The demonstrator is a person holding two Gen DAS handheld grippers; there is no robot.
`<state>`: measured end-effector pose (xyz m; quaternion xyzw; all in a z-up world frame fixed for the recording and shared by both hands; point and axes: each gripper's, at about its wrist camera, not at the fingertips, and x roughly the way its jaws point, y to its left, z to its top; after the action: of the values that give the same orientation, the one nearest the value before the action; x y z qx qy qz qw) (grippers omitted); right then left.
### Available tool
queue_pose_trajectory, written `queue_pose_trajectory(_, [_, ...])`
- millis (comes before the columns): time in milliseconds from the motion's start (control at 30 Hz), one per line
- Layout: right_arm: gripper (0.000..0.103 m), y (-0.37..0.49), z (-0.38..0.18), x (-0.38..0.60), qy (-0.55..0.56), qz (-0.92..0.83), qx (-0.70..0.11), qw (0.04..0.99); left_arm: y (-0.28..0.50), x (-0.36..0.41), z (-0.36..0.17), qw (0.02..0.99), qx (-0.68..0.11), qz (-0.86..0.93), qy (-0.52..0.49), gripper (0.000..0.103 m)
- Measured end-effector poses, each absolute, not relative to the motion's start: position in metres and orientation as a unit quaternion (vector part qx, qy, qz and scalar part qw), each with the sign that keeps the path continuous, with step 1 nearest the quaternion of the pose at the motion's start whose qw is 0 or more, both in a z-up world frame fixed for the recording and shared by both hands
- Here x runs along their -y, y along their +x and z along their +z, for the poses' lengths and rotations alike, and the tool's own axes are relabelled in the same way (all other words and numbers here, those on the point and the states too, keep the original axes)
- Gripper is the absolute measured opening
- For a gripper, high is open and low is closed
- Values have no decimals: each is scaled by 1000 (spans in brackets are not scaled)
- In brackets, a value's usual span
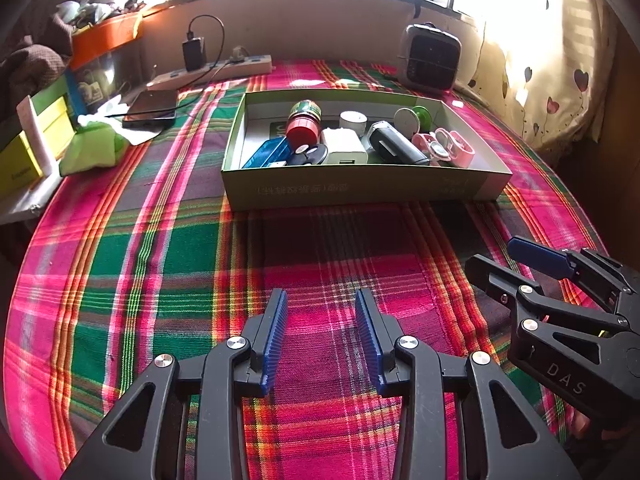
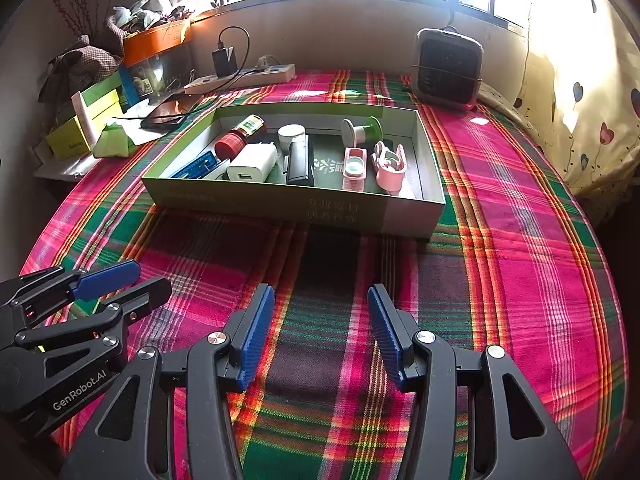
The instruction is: Organize rigid objects
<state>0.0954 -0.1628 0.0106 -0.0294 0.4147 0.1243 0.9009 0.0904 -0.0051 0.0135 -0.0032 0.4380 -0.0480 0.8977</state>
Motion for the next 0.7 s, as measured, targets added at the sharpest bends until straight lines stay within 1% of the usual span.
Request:
queue_pose_trajectory(167, [50, 94, 6, 164, -29, 121, -422, 898, 88, 8, 12, 902, -431, -38, -2, 35])
queue_pose_trajectory(467, [50, 95, 3, 170, -24, 105, -430, 896, 88, 18, 10, 903, -428, -21, 18, 43])
queue_pose_trajectory(533, [50, 95, 3, 168, -33, 103, -430, 896, 88, 19, 10, 903, -429, -23, 15, 46])
queue_pose_trajectory(600, [51, 94, 3, 166, -39, 101, -430, 896, 89, 20, 10, 903, -429, -22, 18, 48])
queue_pose_trajectory(700, [54, 94, 3, 168, -36, 100, -431, 896, 88, 21, 10, 903, -429, -19, 18, 49])
